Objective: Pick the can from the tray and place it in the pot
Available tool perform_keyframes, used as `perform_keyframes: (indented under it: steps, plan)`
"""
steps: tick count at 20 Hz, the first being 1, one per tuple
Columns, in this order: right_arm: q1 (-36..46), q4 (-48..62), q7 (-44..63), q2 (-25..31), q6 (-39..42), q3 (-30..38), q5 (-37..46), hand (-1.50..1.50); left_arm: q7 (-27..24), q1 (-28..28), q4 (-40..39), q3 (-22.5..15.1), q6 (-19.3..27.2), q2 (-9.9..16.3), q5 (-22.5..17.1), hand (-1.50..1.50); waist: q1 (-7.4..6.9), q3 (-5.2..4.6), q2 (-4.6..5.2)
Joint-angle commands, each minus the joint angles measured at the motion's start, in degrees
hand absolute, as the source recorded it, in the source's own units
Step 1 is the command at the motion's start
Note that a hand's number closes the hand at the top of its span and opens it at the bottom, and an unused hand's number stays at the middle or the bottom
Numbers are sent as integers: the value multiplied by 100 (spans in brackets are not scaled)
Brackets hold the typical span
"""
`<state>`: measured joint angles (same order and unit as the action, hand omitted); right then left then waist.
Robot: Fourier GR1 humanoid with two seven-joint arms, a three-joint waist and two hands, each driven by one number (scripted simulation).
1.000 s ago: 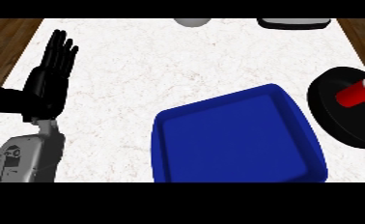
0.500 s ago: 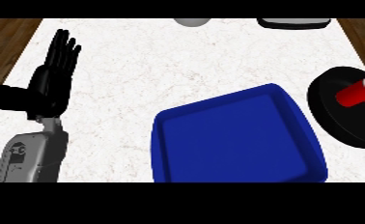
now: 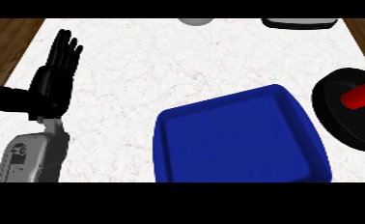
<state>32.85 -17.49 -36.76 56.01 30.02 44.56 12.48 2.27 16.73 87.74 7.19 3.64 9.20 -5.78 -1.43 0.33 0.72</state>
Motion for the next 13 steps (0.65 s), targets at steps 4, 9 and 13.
perform_keyframes:
  steps: [4,9,13]
  plan:
    - [-404,340,-681,461,738,217,-242,-150,48,-28,111,-54,101,-119,16,0,-3,22,13]
    - [-421,369,-547,611,811,264,-359,-150,57,-4,64,-120,99,-150,57,0,-19,36,32]
    - [-654,380,-585,770,894,334,-454,-150,-2,-103,72,-96,44,-109,45,0,12,47,25]
